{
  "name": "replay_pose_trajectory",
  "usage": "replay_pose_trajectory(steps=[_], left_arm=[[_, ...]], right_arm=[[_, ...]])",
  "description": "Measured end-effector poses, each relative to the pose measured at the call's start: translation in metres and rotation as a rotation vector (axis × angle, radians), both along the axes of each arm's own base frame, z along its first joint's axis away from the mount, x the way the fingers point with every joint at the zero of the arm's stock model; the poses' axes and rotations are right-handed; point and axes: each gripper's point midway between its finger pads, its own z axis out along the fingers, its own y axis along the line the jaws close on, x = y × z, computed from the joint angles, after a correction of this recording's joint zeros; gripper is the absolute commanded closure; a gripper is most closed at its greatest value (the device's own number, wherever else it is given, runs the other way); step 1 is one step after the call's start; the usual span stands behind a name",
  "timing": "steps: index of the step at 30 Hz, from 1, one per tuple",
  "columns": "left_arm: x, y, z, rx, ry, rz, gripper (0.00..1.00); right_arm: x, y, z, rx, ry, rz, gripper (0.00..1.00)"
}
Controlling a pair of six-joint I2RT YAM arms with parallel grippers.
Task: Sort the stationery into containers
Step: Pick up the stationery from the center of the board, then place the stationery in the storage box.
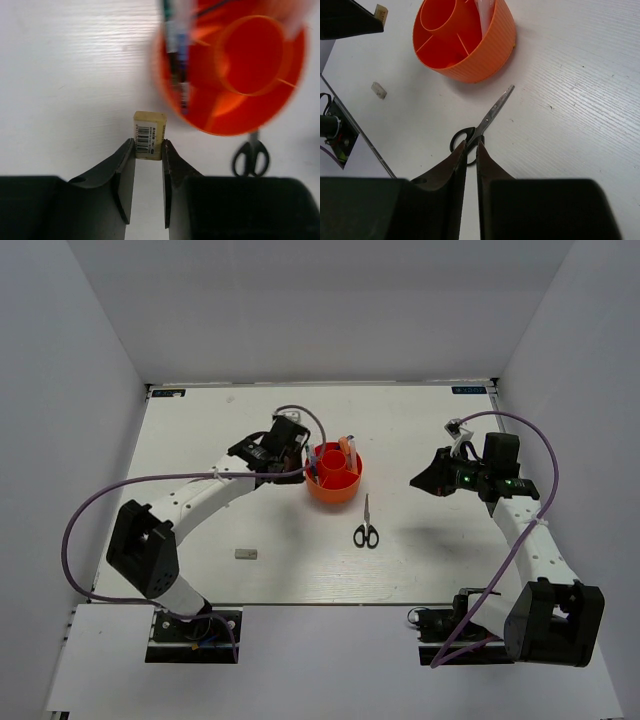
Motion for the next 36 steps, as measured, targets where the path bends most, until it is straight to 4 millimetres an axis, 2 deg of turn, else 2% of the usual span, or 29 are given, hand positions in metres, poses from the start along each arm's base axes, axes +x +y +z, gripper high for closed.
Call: replay_pose_trajectory(steps=[3, 6, 10, 14, 18, 24, 30, 32, 36], left_arm=[[0.002, -0.036, 0.023, -0.056, -0.031, -0.134, 0.94], [0.007, -0.067, 0.034, -0.074, -0.045, -0.259, 0.94], [0.021, -0.099, 0.038, -0.068, -0.056, -0.386, 0.91], [0.040, -0.122, 0.038, -0.044, -0.058, -0.452, 0.87], [0.048, -0.127, 0.032, -0.015, -0.045, -0.463, 0.85], [0.048, -0.115, 0.016, 0.050, -0.008, -0.444, 0.85], [0.052, -0.105, 0.012, 0.079, -0.003, -0.420, 0.71], [0.053, -0.104, 0.012, 0.084, -0.005, -0.414, 0.64], [0.055, -0.100, 0.012, 0.091, -0.006, -0.404, 0.61]], right_arm=[[-0.001, 0.000, 0.000, 0.000, 0.003, 0.000, 0.84], [-0.001, 0.000, -0.001, 0.000, 0.005, 0.000, 0.84], [-0.001, 0.000, -0.001, 0.001, 0.005, 0.000, 0.84], [-0.001, 0.000, -0.001, 0.001, 0.005, 0.000, 0.82], [-0.001, 0.000, -0.001, 0.001, 0.006, 0.000, 0.82], [-0.001, 0.000, -0.001, 0.002, 0.006, 0.000, 0.82], [-0.001, 0.000, -0.002, 0.004, 0.013, 0.002, 0.81], [-0.001, 0.000, -0.002, 0.004, 0.013, 0.002, 0.80], [0.000, 0.000, -0.003, 0.004, 0.016, 0.001, 0.78]])
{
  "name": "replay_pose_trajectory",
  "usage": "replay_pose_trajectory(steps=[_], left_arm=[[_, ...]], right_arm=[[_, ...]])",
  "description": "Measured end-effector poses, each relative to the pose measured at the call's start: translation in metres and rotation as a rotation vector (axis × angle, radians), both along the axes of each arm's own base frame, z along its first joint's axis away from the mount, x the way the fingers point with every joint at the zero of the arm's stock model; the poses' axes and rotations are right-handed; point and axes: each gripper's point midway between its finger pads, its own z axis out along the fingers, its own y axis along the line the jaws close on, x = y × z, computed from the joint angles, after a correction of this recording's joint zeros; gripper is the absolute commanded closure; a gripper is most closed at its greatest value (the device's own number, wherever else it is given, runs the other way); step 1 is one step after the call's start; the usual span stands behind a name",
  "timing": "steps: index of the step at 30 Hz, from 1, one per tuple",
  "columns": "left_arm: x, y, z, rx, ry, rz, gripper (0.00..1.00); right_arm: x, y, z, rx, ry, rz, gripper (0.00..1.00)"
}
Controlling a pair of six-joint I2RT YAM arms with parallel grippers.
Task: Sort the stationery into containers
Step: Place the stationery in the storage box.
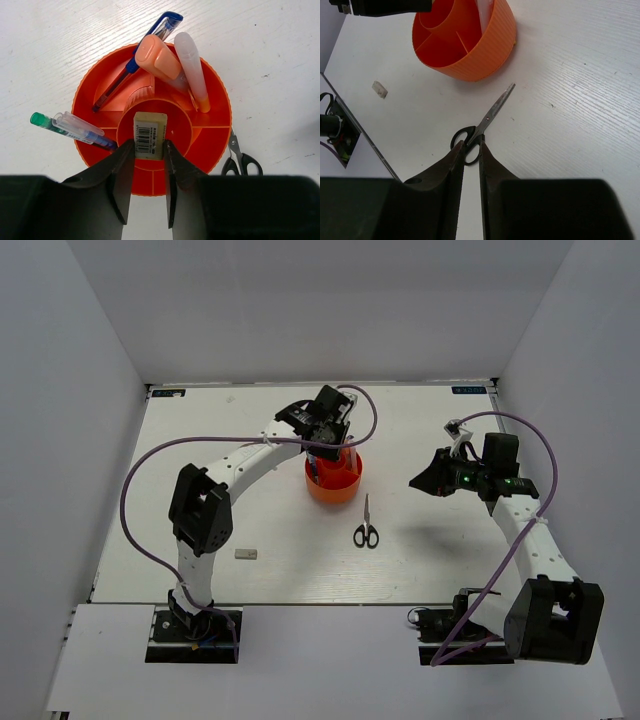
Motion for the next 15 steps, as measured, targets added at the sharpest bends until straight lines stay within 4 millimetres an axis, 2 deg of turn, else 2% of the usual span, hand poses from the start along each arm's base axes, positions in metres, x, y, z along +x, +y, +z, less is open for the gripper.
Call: replay_pose_trajectory(steps=[4, 11, 12, 14, 15], left_arm=[[0.0016, 0.0029, -0.0004, 0.006, -0.002, 0.009, 0.53], [0.0027, 0.0053, -0.0008, 0.011, -0.002, 0.016, 0.54], [0.0025, 0.0052, -0.0008, 0.011, -0.002, 0.016, 0.72], [0.0018, 0.0055, -0.0008, 0.007, 0.000, 0.022, 1.00], [0.0006, 0.0059, -0.0013, 0.002, 0.003, 0.031, 1.00]], right_arm=[[0.0000, 0.0002, -0.0005, 0.003, 0.006, -0.002, 0.77], [-0.0007, 0.0011, 0.0003, 0.014, 0.016, -0.004, 0.77], [-0.0009, 0.0012, 0.0004, 0.015, 0.017, -0.004, 0.77], [-0.0009, 0.0013, 0.0005, 0.017, 0.020, -0.005, 0.75], [-0.0009, 0.0013, 0.0005, 0.017, 0.020, -0.006, 0.70]])
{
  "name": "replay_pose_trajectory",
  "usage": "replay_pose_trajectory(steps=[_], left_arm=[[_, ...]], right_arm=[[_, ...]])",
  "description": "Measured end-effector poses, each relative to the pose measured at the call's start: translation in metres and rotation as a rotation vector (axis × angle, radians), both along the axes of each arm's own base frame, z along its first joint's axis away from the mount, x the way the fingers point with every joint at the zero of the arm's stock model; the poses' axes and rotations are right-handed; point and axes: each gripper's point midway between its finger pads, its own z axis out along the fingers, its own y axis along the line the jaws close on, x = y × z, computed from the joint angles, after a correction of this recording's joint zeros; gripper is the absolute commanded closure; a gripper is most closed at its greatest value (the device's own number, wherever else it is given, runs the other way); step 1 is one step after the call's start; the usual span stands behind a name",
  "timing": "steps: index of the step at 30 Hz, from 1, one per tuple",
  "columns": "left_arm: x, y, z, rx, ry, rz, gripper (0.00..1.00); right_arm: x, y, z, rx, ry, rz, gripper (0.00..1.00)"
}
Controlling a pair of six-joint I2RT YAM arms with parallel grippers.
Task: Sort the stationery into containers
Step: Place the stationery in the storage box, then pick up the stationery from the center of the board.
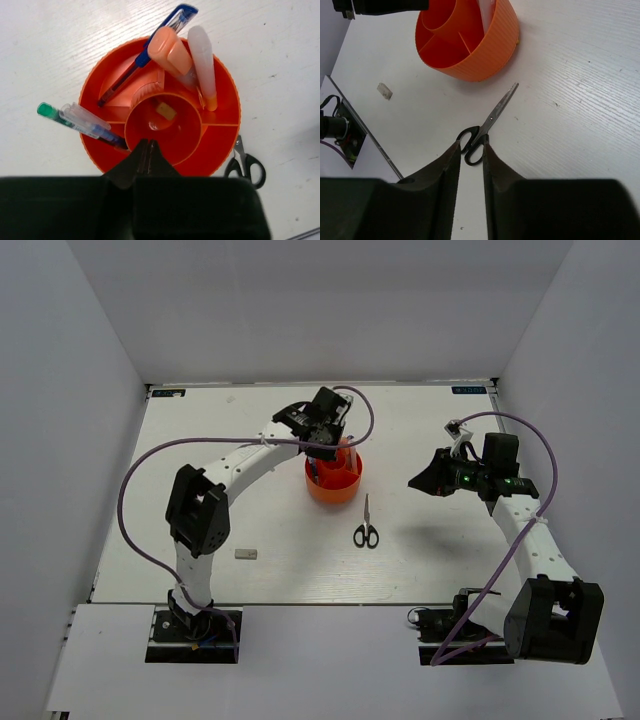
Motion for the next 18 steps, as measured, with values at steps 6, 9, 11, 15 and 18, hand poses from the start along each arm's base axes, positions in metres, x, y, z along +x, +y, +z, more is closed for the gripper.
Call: replay_pose_trajectory(steps=[6, 9, 11, 15, 18], left_arm=[[-0.048, 0.051, -0.006, 0.058, 0.007, 0.122, 0.62], [-0.092, 0.105, 0.002, 0.067, 0.017, 0.344, 0.39], [-0.112, 0.132, 0.009, 0.025, 0.024, 0.499, 0.31], [-0.146, 0.176, -0.005, -0.096, 0.069, 0.797, 0.23], [-0.173, 0.199, -0.044, -0.107, 0.164, 0.962, 0.28]], right_arm=[[0.000, -0.001, 0.000, 0.000, -0.001, -0.004, 0.26], [0.001, -0.003, -0.001, -0.007, -0.001, -0.011, 0.10], [0.002, -0.004, -0.001, -0.012, -0.002, -0.016, 0.10], [0.003, -0.005, -0.001, -0.026, -0.027, -0.010, 0.10], [0.000, -0.004, -0.003, -0.027, -0.029, -0.006, 0.42]])
